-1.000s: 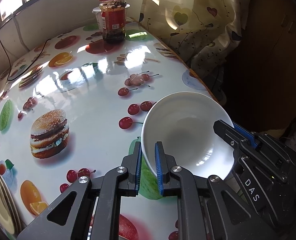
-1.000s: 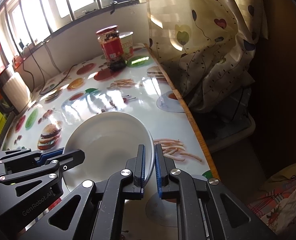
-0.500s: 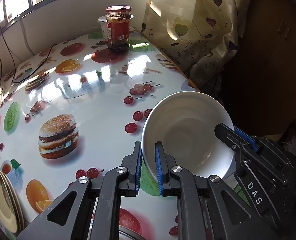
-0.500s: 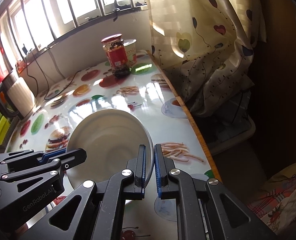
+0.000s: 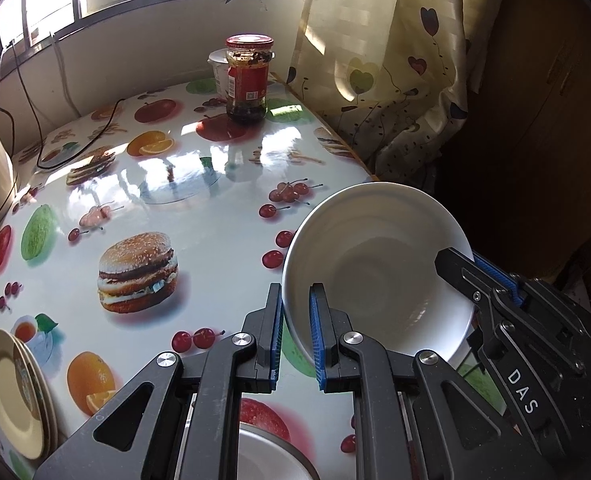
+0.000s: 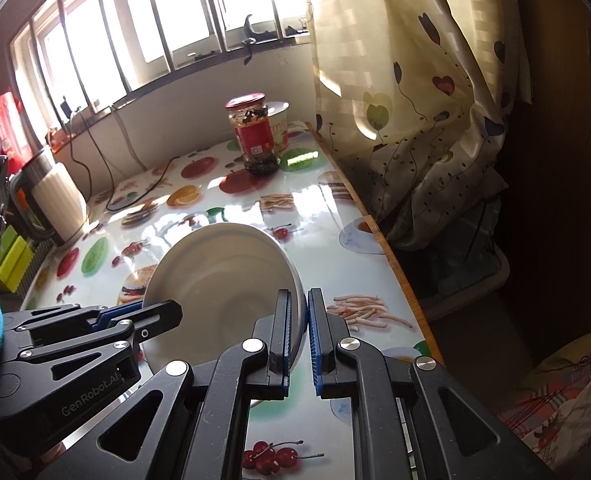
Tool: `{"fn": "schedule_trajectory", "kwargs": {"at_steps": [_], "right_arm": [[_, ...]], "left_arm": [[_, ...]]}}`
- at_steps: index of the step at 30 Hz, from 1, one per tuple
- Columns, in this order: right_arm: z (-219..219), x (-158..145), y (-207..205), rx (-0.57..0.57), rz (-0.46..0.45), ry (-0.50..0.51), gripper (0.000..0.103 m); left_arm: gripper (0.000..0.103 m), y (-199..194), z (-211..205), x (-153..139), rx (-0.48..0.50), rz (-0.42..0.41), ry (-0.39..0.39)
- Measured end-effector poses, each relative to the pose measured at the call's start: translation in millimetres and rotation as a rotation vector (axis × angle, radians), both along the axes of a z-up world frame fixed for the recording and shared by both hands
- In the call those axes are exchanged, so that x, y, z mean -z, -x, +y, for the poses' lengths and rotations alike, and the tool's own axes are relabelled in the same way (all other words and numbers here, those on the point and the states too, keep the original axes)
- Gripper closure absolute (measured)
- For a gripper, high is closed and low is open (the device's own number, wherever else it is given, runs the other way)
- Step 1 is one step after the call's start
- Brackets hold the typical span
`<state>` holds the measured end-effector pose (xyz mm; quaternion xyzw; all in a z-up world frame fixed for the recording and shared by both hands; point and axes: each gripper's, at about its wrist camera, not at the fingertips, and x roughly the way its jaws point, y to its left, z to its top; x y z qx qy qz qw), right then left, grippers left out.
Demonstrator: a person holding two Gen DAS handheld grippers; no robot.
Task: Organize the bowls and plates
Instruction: 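Lift the blue-striped bowl and carry it toward the bowl stack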
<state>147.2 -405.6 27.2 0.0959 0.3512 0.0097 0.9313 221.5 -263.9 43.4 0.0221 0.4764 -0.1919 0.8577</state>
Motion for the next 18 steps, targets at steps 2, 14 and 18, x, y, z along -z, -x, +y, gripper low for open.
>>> {"fn": "schedule_trajectory", "kwargs": {"at_steps": [2,14,18], "right_arm": [[3,-4,3,-0.001,-0.008,0.004,0.094],[18,-18,21,-0.009,-0.041,0.013,0.094],[23,-23,27,-0.012,-0.052,0.012,0.094]], "left_arm": [[0.090,2,3,-3,-0.002,-0.006,0.003],[0.090,17,19,-17,-0.010,-0.036,0.025],[0.090,22,26,-21,-0.013,-0.044,0.033]]}}
